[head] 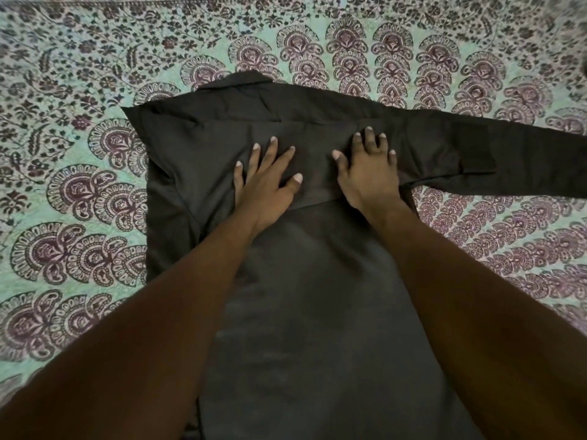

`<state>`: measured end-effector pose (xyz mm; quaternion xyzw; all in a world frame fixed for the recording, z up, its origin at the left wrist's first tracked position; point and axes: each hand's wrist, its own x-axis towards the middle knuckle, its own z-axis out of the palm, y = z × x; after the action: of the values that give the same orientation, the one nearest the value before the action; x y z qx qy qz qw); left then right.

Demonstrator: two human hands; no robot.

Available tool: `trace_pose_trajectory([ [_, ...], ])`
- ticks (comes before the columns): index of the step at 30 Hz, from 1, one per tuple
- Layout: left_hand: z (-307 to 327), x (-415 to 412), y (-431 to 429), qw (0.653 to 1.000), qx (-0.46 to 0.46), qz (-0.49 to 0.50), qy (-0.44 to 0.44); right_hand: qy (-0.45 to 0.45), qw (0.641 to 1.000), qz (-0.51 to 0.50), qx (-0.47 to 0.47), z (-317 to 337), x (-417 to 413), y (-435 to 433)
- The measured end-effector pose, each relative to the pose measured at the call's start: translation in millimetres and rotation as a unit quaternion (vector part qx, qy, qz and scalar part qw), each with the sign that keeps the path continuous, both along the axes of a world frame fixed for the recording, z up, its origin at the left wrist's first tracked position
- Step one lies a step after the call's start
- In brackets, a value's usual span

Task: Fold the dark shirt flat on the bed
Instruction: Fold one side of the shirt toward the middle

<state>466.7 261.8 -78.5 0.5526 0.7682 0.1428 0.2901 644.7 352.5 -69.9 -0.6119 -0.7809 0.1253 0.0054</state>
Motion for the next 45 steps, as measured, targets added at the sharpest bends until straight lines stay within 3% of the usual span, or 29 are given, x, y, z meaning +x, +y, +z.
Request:
trace_pose_trajectory([
  [2,11.1,-4.9,-9.8,0.996,0.061,0.051,-0.044,0.014,0.997,0.078,0.023,10.0,-16.6,-14.1],
  [5,18.4,-11.5,-51.7,0.977,0.135,0.133,0.094,0.025,0.979,0.199,-0.019,6.5,-27.6,-37.6],
  [7,14.3,-20.5,-86.3,0.962,0.161,0.186,0.119,0.0,0.984,0.17,-0.048,-1.4,-25.0,-39.1],
  [10,-3.2,-39.2,-138.9,0.947,0.215,0.231,0.058,-0.027,0.994,0.089,-0.053,-0.2,-31.1,-37.5],
  [12,-12.2,-44.6,-169.8,0.945,0.216,0.238,0.053,-0.016,0.993,0.113,-0.017,6.1,-48.0,-45.9],
  [14,-16.5,-39.1,-192.9,0.953,0.206,0.214,0.067,0.031,0.978,0.206,0.022,10.9,-66.9,-62.2],
  [16,-17.6,-31.3,-214.2,0.96,0.192,0.182,0.087,0.059,0.945,0.321,-0.008,8.1,-85.3,-79.7],
  [18,-17.8,-26.1,-236.5,0.966,0.176,0.162,0.097,0.032,0.924,0.373,-0.073,2.0,-100.0,-90.7],
  [23,-12.6,-8.3,-291.3,0.974,0.164,0.142,0.071,0.038,0.957,0.275,-0.085,0.0,-117.6,-107.5],
  [27,-2.3,5.4,-348.7,0.969,0.22,0.116,0.003,0.126,0.972,0.196,-0.025,13.6,-107.3,-199.6],
  [32,-3.9,27.5,-422.4,0.968,0.21,0.125,-0.055,0.234,0.962,0.081,-0.113,11.6,-76.3,-321.4],
  [35,-0.2,39.4,-456.5,0.972,0.186,0.128,-0.072,0.254,0.955,0.035,-0.147,21.3,-62.4,-379.5],
  [39,8.9,54.0,-490.2,0.972,0.155,0.145,-0.1,0.259,0.941,-0.035,-0.214,39.4,-41.8,-432.2],
  [42,8.1,61.6,-508.0,0.97,0.137,0.159,-0.121,0.211,0.938,-0.071,-0.265,42.8,-18.9,-455.7],
  [45,8.0,68.5,-522.6,0.967,0.102,0.165,-0.165,0.123,0.965,-0.094,-0.211,41.5,8.3,-473.3],
])
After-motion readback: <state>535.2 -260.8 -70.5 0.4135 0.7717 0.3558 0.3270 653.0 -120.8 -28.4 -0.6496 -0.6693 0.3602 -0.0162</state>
